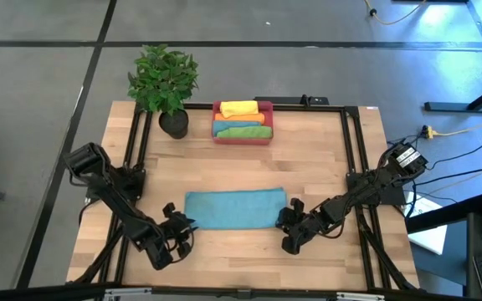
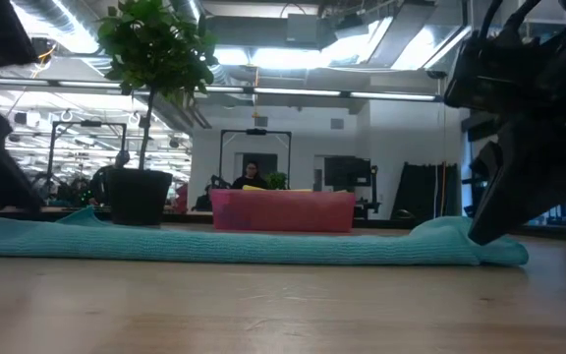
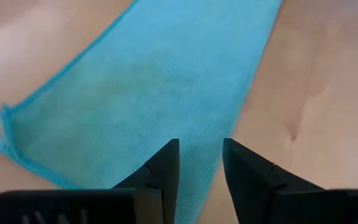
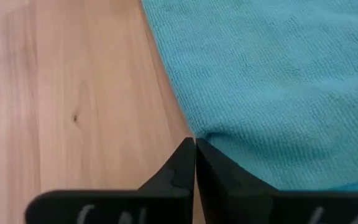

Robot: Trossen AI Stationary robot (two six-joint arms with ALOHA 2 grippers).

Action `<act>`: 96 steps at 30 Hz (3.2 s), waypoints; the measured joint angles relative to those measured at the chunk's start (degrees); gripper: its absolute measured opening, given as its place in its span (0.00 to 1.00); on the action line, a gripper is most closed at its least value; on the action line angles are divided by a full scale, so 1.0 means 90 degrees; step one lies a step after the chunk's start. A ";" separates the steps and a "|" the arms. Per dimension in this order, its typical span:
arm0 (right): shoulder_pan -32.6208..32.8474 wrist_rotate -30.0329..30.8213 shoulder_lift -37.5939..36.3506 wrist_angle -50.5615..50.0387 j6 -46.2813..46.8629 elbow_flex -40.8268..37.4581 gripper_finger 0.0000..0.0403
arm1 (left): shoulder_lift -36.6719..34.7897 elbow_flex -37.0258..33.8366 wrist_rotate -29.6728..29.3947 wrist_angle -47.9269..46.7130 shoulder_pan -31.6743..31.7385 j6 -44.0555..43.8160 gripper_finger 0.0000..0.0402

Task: Roll microfiber towels into tight, uniform cylinder then place into a basket
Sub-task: Fold the blue towel

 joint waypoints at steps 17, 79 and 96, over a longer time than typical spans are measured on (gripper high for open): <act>0.0015 -0.0182 0.0397 0.0008 0.0083 0.0019 0.04 | 0.0401 0.0017 0.0787 -0.0217 0.0103 -0.0391 0.27; -0.0045 -0.0002 0.0576 -0.1575 0.0127 0.0847 0.02 | 0.0397 -0.0005 0.1212 -0.1094 -0.0074 -0.0206 0.27; -0.0058 -0.0112 0.0449 -0.2594 0.0078 0.1034 0.01 | -0.0068 0.0319 0.1407 -0.1291 -0.0162 0.0228 0.27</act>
